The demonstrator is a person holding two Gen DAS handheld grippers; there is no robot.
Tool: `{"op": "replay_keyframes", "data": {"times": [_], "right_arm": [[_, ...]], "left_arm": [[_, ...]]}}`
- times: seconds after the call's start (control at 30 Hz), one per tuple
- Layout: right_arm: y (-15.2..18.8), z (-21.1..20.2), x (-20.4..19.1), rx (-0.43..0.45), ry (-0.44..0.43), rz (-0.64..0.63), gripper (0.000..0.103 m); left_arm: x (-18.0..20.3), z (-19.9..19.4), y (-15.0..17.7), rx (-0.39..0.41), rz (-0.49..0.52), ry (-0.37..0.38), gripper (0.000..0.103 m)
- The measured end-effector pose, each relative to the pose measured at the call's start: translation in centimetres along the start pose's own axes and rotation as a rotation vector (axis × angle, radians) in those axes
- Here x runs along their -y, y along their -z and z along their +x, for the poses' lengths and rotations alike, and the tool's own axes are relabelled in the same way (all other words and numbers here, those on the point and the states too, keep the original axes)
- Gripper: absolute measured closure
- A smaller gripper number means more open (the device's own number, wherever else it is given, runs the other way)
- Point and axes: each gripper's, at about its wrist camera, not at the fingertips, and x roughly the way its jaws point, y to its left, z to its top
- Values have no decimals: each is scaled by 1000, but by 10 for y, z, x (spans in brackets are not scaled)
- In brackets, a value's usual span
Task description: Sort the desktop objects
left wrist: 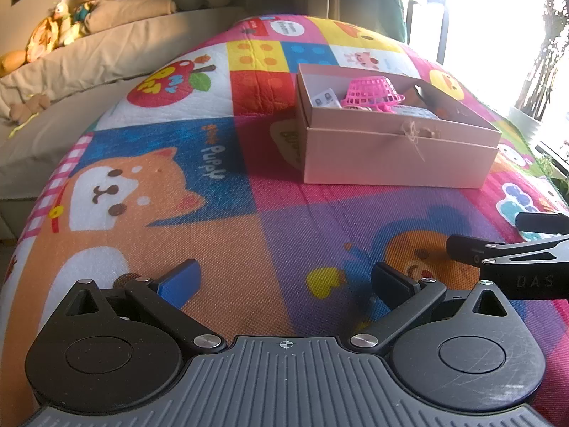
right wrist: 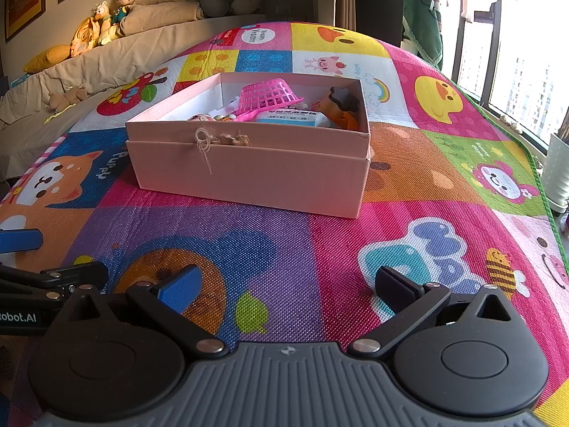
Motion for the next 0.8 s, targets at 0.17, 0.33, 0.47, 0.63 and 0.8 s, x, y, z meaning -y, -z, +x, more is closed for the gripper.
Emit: {"op": "replay_keyframes", "data": {"times": [0.17,0.33,0.47,0.63,0.8], "right_arm": [[0,0,0,0,0,0,0],[0,0,0,0,0,0,0],[0,0,0,0,0,0,0],[0,0,0,0,0,0,0],[0,0,0,0,0,0,0]], "left_arm": [[0,0,0,-2,4,-3,0],[0,1,0,-2,4,-3,0],[1,1,0,-3,10,-10,0],[1,1,0,-3,9,-10,0],[0,1,0,-2,9,-10,0]]}}
